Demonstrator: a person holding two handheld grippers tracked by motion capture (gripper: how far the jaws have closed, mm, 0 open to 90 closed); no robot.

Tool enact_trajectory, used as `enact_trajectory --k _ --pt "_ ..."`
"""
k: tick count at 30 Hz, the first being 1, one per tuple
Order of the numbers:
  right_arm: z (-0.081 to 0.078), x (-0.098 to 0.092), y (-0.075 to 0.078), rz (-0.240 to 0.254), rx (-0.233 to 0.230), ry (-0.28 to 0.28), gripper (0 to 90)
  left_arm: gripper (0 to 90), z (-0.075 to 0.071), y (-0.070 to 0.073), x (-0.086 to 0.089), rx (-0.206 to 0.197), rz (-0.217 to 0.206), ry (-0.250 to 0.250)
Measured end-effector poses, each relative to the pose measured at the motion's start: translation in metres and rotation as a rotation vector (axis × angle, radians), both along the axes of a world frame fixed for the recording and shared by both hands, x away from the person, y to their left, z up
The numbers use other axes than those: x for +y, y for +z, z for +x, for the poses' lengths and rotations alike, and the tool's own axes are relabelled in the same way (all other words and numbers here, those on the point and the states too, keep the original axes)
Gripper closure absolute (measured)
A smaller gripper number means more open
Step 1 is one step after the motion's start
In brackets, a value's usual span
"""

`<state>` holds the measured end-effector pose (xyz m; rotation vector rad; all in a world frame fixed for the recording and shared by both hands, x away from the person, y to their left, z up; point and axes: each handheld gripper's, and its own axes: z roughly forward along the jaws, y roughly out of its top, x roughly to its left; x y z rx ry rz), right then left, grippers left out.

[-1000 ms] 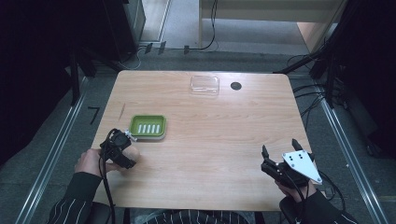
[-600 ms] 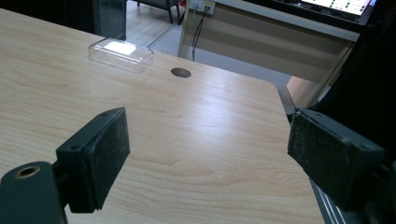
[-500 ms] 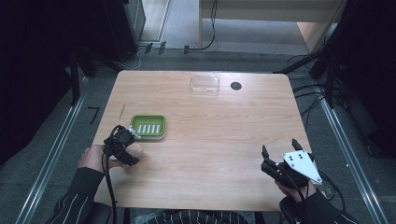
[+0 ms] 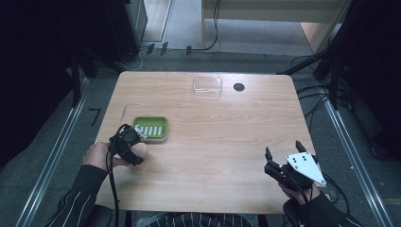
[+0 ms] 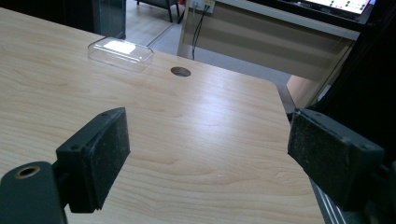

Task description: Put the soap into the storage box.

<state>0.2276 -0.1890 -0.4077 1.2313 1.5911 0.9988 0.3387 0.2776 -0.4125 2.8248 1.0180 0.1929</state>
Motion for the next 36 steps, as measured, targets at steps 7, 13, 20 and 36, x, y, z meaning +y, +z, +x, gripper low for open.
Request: enact_trajectory --k 7,13,20,36 --pt "0.0 0.001 0.0 0.001 0.005 0.001 13.6 33.6 0.004 0.005 -0.003 -0.009 -0.003 -0.037" --pt "0.0 0.0 0.0 0.0 0.005 0.002 13.6 33.6 0.007 0.009 -0.004 -0.02 0.001 -0.061" --pt "0.0 0.0 0.0 0.0 0.006 0.003 13.6 33.6 0.012 0.011 -0.008 -0.023 0.008 -0.104" --pt "0.001 0.001 0.0 -0.005 0.01 0.005 13.6 33.6 0.024 0.02 -0.014 -0.037 -0.006 -0.154"
